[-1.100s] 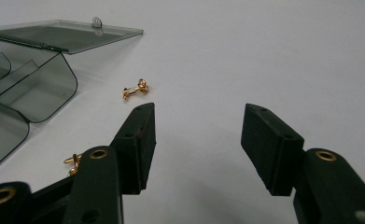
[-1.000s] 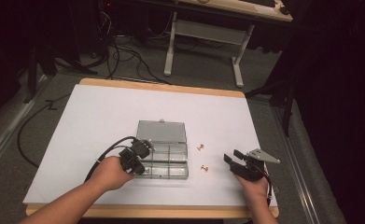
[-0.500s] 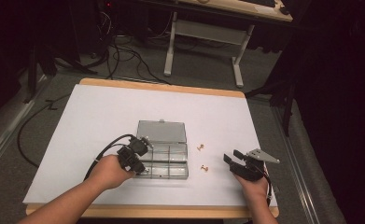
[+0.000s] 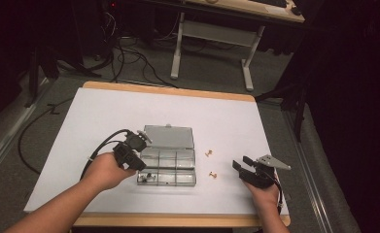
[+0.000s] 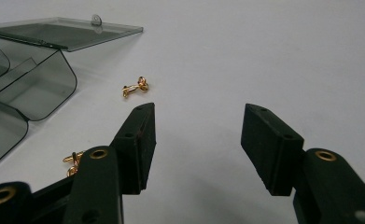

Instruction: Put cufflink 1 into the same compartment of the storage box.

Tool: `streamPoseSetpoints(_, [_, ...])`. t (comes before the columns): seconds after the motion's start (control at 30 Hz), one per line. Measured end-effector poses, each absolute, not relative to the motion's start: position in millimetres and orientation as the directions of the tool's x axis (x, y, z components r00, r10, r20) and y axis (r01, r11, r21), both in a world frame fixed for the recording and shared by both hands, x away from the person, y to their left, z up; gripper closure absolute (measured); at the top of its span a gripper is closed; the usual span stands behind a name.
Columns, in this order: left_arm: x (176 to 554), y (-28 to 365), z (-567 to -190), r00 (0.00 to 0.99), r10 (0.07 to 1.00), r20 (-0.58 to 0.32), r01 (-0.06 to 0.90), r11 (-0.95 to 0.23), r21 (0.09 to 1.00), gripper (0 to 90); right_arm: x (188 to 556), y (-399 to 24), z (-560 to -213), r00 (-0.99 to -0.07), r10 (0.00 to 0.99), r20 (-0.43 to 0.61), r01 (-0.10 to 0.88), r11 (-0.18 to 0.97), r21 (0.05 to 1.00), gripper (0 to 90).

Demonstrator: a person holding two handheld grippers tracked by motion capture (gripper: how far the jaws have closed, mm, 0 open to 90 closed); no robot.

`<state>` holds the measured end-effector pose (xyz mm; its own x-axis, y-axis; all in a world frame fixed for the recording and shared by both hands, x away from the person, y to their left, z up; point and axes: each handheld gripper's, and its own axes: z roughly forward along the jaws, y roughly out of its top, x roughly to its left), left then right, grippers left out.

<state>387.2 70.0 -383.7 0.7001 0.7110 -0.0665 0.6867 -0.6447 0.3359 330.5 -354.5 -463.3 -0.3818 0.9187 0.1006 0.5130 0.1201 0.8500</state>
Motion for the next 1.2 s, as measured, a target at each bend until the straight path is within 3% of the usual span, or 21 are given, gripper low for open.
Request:
streamPoseSetpoints(0.7, [400.8,136.9,-410.1,0.587,0.808,-0.047,0.784,-0.553,0.283,59.1,330.4,-354.9,-463.2,-0.38,0.92,0.098,0.514,0.122,0.849,45.7])
streamPoseSetpoints(1.2, [400.9,157.5,-432.5,0.539,0.839,-0.07,0.818,-0.502,0.282,57.8,330.9,-355.0,-463.8,-0.381,0.92,0.095,0.513,0.125,0.849,45.7])
